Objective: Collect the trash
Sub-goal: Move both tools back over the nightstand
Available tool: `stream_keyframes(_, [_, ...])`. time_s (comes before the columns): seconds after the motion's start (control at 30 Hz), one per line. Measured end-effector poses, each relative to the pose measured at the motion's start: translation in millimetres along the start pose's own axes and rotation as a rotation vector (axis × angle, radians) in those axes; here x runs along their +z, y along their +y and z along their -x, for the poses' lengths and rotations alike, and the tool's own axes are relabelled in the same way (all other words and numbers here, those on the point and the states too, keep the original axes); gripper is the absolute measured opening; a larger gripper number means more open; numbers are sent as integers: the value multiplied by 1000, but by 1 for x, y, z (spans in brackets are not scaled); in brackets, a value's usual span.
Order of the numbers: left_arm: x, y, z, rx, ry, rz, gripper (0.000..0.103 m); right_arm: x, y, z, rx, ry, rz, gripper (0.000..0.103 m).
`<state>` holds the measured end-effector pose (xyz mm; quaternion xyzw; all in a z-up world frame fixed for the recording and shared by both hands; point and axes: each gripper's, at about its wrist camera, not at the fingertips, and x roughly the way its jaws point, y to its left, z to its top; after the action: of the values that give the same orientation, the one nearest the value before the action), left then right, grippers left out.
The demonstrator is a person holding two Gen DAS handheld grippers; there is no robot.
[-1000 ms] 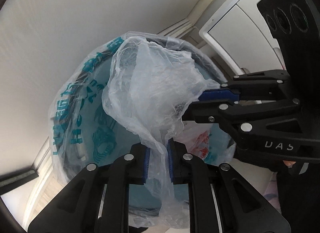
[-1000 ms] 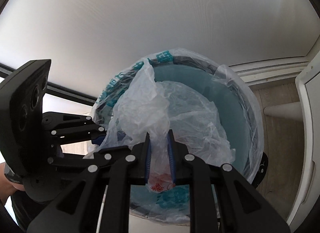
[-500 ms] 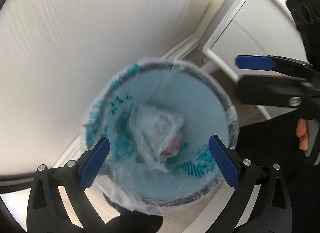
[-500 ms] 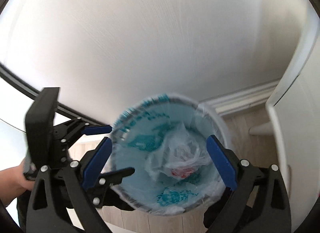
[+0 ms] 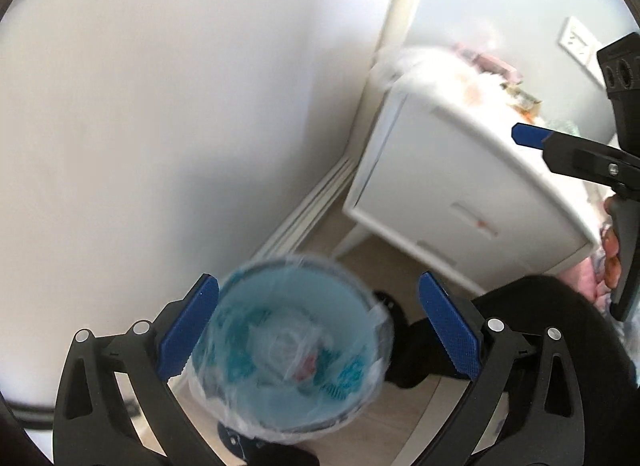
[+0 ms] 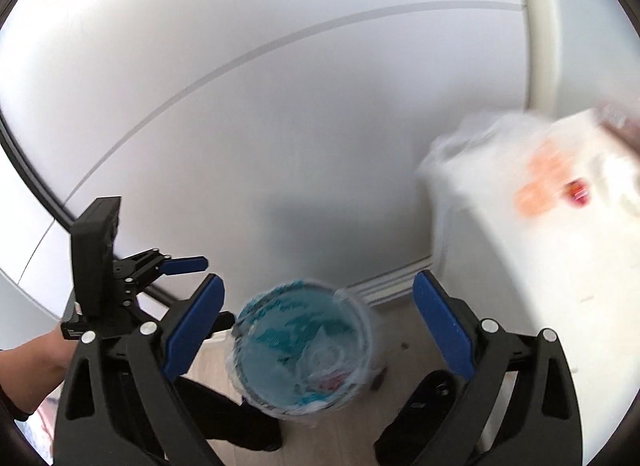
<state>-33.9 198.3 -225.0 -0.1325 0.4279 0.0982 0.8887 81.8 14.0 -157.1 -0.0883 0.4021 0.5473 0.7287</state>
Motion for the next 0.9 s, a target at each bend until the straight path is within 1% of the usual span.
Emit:
stream_keyframes(0.2, [46,-35,22,-54,-69,-61,97,18,-32,55,-83,-71,-3,93])
stream_keyframes(0.3, [70,-56,27,-72,-87,-99,97,28,-50,77,-140,-93,1,93])
stream_keyframes(0.43, [104,-82,21,-97,-106,-154,97,40,-80,97,-203,-105,-1,93])
stream_keyframes(0.53, [126,-101,18,-106,-111,-195,97,53,-106,111,-240,-93,-1,93])
stream_keyframes(0.67, [157,-131,1,-131,-108,-251,97,62,-140,113,-244,-60,-46,93])
stream_keyframes(0.8, [181,-144,-22,-150,-89,-260,97,69,-167,107,-268,-16,-45,93])
stream_keyframes(0.9, [196,-150,-42,-157,-66,-262,97,75,-178,103,-279,24,-33,93])
